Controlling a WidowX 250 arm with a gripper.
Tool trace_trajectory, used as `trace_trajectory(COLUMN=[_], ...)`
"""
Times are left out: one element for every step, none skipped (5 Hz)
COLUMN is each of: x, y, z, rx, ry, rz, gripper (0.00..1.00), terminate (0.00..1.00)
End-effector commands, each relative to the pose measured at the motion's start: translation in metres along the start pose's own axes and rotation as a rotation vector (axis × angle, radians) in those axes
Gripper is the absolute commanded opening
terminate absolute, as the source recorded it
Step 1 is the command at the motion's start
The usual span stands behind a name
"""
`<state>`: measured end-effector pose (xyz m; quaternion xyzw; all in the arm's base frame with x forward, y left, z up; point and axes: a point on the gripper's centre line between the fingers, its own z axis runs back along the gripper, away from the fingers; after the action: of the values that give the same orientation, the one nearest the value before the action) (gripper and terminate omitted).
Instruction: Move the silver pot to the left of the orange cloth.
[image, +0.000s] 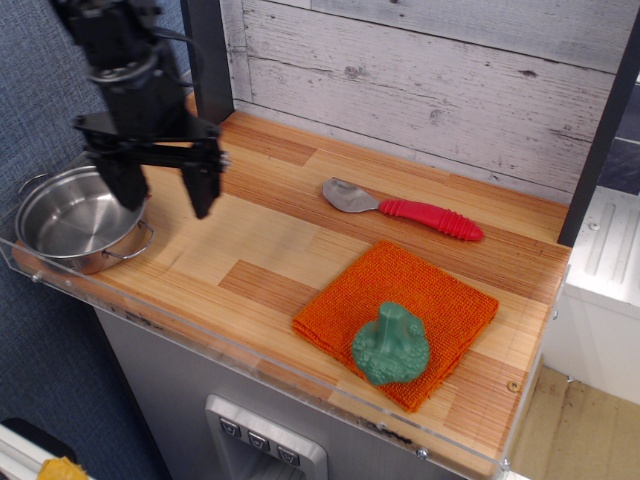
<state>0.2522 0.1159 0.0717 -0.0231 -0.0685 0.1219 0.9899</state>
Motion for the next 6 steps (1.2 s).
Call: trace_trajectory(x=[0.009,0.012,0.019,0.02,0.019,0.02], y=[0.021,0.029,0.035,0.039,0.047,0.048], z=[-0.002,-0.01,-0.019,-0.033,-0.043,-0.047], rx=[0.033,0.059,0.097,0.107,0.1,0.094], ry=[-0.046,-0.05,-0.064,-0.047,-0.055,-0.049], rz=[0.046,0.089,0.166,0.193,0.228,0.231], gripper=[1.0,1.0,1.0,1.0,1.0,1.0], terminate=[0.0,0.0,0.0,0.0,0.0,0.0])
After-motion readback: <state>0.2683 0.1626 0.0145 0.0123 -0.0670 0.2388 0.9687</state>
